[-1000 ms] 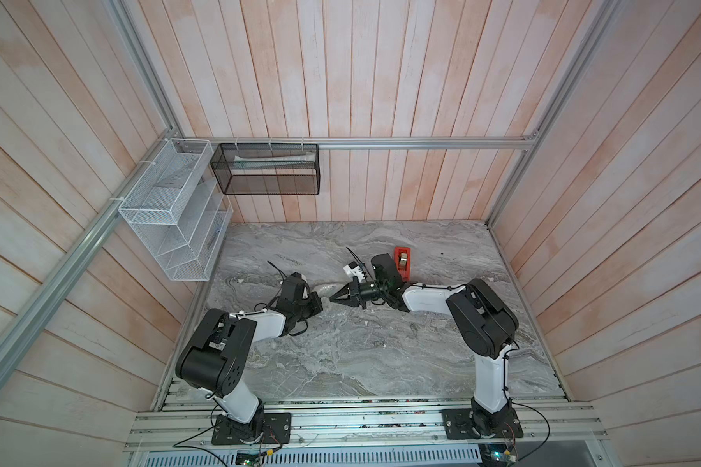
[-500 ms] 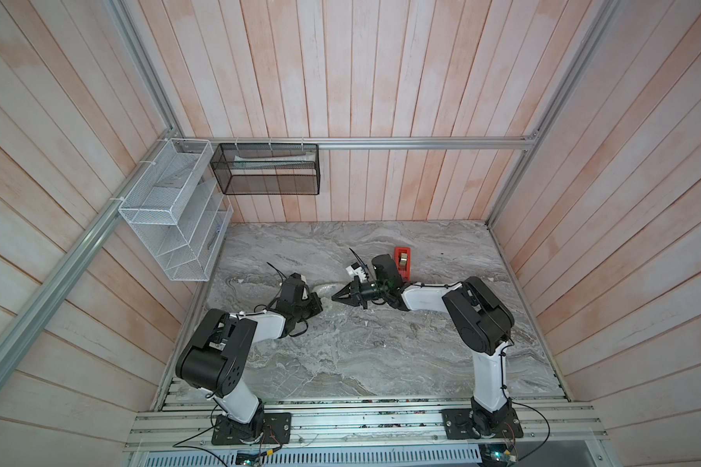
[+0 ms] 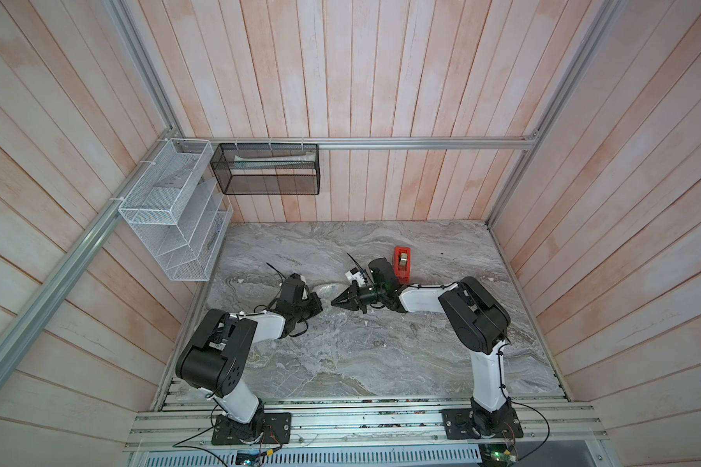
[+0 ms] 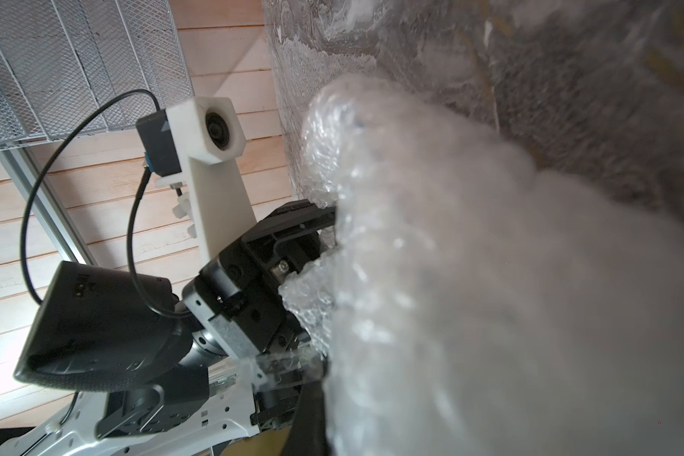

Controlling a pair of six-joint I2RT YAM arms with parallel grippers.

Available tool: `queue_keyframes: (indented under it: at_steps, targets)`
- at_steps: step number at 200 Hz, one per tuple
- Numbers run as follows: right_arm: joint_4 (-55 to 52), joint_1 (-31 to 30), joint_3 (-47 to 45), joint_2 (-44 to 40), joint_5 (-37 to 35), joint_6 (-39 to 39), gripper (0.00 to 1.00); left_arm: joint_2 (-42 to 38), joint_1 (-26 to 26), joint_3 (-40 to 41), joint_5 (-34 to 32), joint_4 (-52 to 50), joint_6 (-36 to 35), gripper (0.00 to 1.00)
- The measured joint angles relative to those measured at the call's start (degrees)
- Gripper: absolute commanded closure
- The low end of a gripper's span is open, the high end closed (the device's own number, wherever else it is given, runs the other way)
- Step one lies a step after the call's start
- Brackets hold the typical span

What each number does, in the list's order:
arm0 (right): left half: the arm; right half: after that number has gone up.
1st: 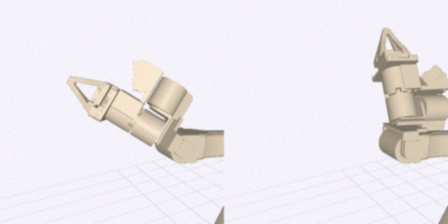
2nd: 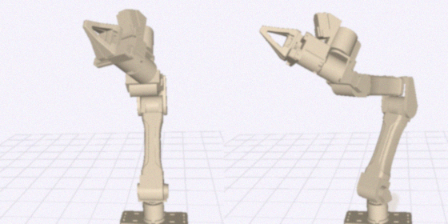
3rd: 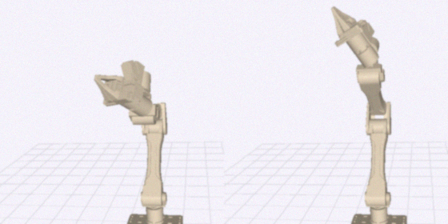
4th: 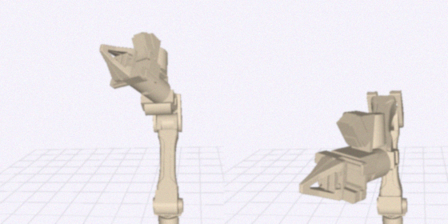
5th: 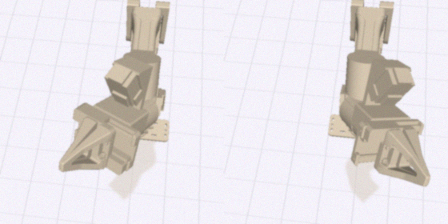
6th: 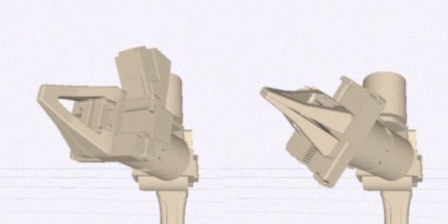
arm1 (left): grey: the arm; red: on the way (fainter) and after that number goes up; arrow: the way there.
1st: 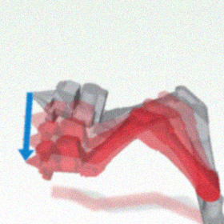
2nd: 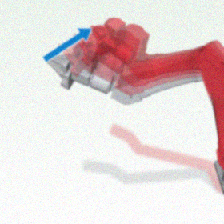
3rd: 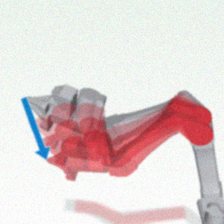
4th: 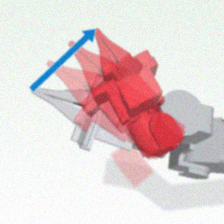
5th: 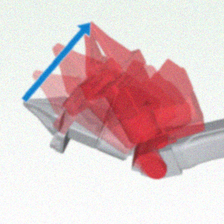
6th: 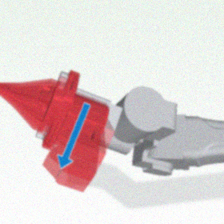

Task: Wrap bowls in bubble wrap
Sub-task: Stick the tape on the bubble wrap.

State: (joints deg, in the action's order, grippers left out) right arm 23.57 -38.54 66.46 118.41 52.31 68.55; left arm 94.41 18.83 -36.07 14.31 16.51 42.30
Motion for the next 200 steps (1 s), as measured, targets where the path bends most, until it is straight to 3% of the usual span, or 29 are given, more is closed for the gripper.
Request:
queue_keyframes:
  at_steps: [130,200]
  targets:
    - [0.5,-0.4,-1.6,0.6,-1.0,-2.6,1.00,0.0,0.3,0.2,0.2,1.0,1.9,0.92]
    - [-3.7,-0.3,0.0,1.7,-1.2,-7.3,1.00,-0.7,0.3,0.4,0.2,1.1,3.1,0.82]
